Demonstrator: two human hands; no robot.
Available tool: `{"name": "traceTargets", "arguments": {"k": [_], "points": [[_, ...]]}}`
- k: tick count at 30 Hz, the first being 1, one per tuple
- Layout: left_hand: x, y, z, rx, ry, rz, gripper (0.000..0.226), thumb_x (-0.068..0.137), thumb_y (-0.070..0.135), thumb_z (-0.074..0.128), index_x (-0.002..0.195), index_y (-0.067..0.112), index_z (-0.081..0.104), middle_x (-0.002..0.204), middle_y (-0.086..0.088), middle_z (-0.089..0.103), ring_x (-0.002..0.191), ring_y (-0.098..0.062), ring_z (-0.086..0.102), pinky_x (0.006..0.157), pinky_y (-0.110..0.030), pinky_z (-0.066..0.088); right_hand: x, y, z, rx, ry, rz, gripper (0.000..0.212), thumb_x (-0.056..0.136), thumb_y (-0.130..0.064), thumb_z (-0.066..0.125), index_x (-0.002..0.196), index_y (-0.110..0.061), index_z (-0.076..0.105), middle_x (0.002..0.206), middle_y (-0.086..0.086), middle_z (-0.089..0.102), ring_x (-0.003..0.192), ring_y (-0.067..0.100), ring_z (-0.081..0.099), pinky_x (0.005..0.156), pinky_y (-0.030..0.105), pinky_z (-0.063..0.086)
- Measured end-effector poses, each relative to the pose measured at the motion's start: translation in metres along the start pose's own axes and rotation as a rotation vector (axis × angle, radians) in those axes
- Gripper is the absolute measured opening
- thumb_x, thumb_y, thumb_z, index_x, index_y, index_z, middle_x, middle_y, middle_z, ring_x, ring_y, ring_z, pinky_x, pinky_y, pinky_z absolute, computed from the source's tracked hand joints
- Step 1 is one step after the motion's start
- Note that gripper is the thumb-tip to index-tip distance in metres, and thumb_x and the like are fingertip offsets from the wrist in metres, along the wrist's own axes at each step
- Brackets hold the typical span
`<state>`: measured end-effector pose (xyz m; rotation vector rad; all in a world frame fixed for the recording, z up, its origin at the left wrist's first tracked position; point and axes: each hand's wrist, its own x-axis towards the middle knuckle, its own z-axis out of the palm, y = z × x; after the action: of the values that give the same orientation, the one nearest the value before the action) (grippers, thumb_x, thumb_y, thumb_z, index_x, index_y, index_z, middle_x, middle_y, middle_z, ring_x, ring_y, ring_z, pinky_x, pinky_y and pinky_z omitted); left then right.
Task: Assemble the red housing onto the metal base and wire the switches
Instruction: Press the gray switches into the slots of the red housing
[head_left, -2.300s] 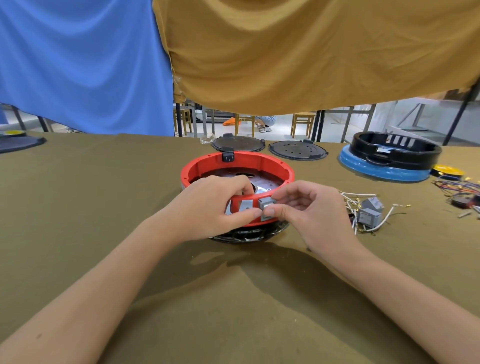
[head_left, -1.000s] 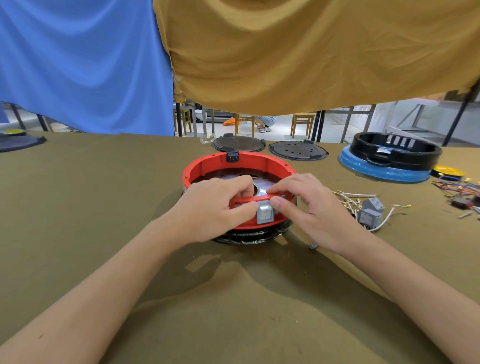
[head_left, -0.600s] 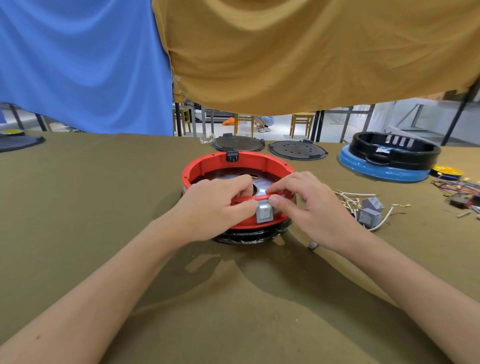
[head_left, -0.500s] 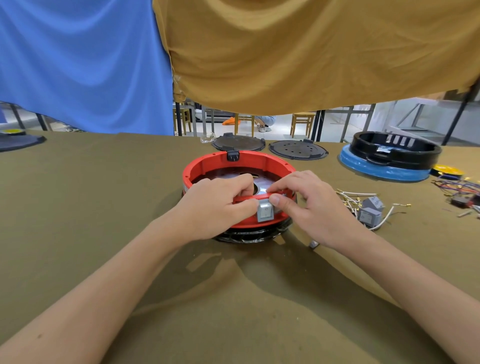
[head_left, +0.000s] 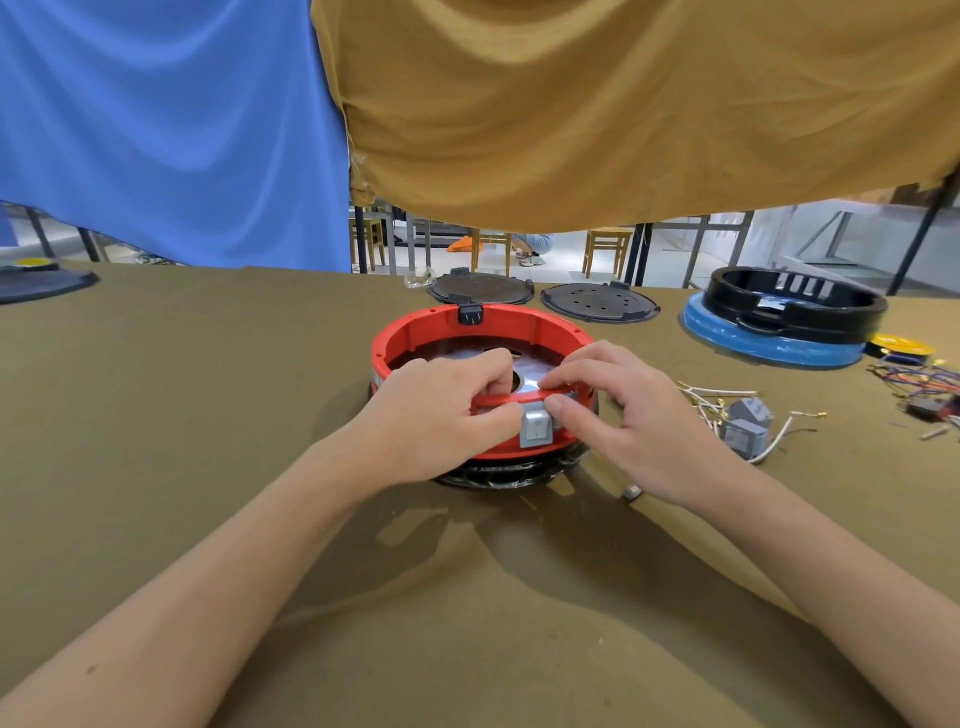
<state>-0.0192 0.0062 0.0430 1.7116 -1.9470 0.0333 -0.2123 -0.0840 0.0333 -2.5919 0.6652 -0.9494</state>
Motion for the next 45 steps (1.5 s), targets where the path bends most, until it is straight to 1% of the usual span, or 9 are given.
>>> {"name": "traceTargets", "arguments": {"k": [4, 12, 15, 19, 27, 30, 33, 39, 45], "points": [[0.001, -0.001, 0.001, -0.019, -0.001, -0.014, 0.021, 0.092, 0.04, 0.051, 0.08, 0.024, 0.044, 0.066, 0.0, 0.056, 0.063, -0.016, 0.051, 0.062, -0.038, 0.041, 0.003, -0.002, -0.001, 0.022, -0.009, 0.015, 0.016, 0.094, -0.029, 0.06, 0.107, -0.025, 0.069, 0.107, -0.012, 0.058, 0.106, 0.005, 0.051, 0.086, 0.018, 0.044], [0.002, -0.001, 0.001, -0.006, -0.006, -0.007, 0.021, 0.091, 0.041, 0.048, 0.078, 0.025, 0.042, 0.059, 0.005, 0.048, 0.059, -0.011, 0.045, 0.055, -0.028, 0.032, 0.008, 0.001, 0.0, 0.017, 0.018, 0.026, 0.012, 0.093, -0.024, 0.064, 0.103, -0.025, 0.07, 0.1, -0.02, 0.055, 0.102, 0.005, 0.052, 0.082, 0.017, 0.042], [0.0, -0.001, 0.001, 0.006, 0.011, 0.027, 0.024, 0.09, 0.046, 0.048, 0.078, 0.026, 0.042, 0.062, 0.003, 0.052, 0.059, -0.015, 0.05, 0.057, -0.031, 0.037, 0.005, 0.005, 0.0, 0.026, -0.025, 0.017, 0.016, 0.095, -0.03, 0.06, 0.109, -0.029, 0.068, 0.106, -0.022, 0.054, 0.107, 0.0, 0.049, 0.082, 0.01, 0.038], [0.0, -0.002, 0.0, 0.013, 0.01, 0.039, 0.022, 0.085, 0.047, 0.047, 0.079, 0.026, 0.042, 0.065, 0.001, 0.056, 0.061, -0.017, 0.053, 0.058, -0.033, 0.039, -0.002, 0.01, -0.004, 0.037, -0.082, -0.005, 0.027, 0.095, -0.033, 0.058, 0.12, -0.03, 0.066, 0.114, -0.026, 0.05, 0.115, -0.002, 0.046, 0.089, 0.015, 0.042], [0.0, 0.003, 0.001, 0.017, 0.008, 0.021, 0.025, 0.081, 0.048, 0.046, 0.076, 0.024, 0.038, 0.058, 0.004, 0.048, 0.061, -0.017, 0.048, 0.057, -0.031, 0.029, 0.001, 0.005, -0.003, 0.074, -0.032, 0.023, 0.02, 0.092, -0.029, 0.063, 0.111, -0.029, 0.07, 0.109, -0.018, 0.056, 0.108, 0.001, 0.052, 0.085, 0.021, 0.047], [0.001, 0.003, 0.002, 0.018, 0.002, 0.008, 0.026, 0.088, 0.04, 0.053, 0.076, 0.023, 0.038, 0.058, 0.004, 0.046, 0.062, -0.018, 0.047, 0.057, -0.031, 0.027, 0.003, 0.003, -0.003, 0.087, -0.029, 0.032, 0.018, 0.091, -0.026, 0.065, 0.108, -0.026, 0.071, 0.107, -0.014, 0.058, 0.104, 0.003, 0.053, 0.084, 0.022, 0.046], [0.002, 0.002, 0.003, 0.029, 0.003, 0.009, 0.024, 0.089, 0.032, 0.056, 0.077, 0.02, 0.038, 0.059, 0.003, 0.045, 0.059, -0.018, 0.044, 0.056, -0.031, 0.029, 0.006, 0.002, -0.002, 0.065, -0.003, 0.028, 0.016, 0.089, -0.022, 0.068, 0.104, -0.024, 0.072, 0.102, -0.016, 0.057, 0.1, 0.002, 0.053, 0.082, 0.016, 0.042], [0.001, 0.0, 0.001, 0.032, -0.001, 0.009, 0.021, 0.089, 0.036, 0.054, 0.079, 0.023, 0.041, 0.064, 0.0, 0.054, 0.062, -0.018, 0.05, 0.058, -0.032, 0.035, 0.004, 0.005, 0.0, 0.083, -0.011, 0.042, 0.016, 0.09, -0.026, 0.067, 0.105, -0.032, 0.069, 0.105, -0.02, 0.056, 0.105, 0.0, 0.053, 0.081, 0.01, 0.044], [-0.001, -0.001, 0.0, 0.05, -0.004, 0.047, 0.02, 0.087, 0.035, 0.059, 0.081, 0.025, 0.042, 0.065, 0.0, 0.057, 0.06, -0.019, 0.053, 0.057, -0.031, 0.037, -0.002, 0.008, -0.003, 0.123, -0.083, 0.036, 0.028, 0.09, -0.027, 0.067, 0.118, -0.028, 0.066, 0.116, -0.018, 0.053, 0.114, 0.002, 0.05, 0.092, 0.023, 0.048]]}}
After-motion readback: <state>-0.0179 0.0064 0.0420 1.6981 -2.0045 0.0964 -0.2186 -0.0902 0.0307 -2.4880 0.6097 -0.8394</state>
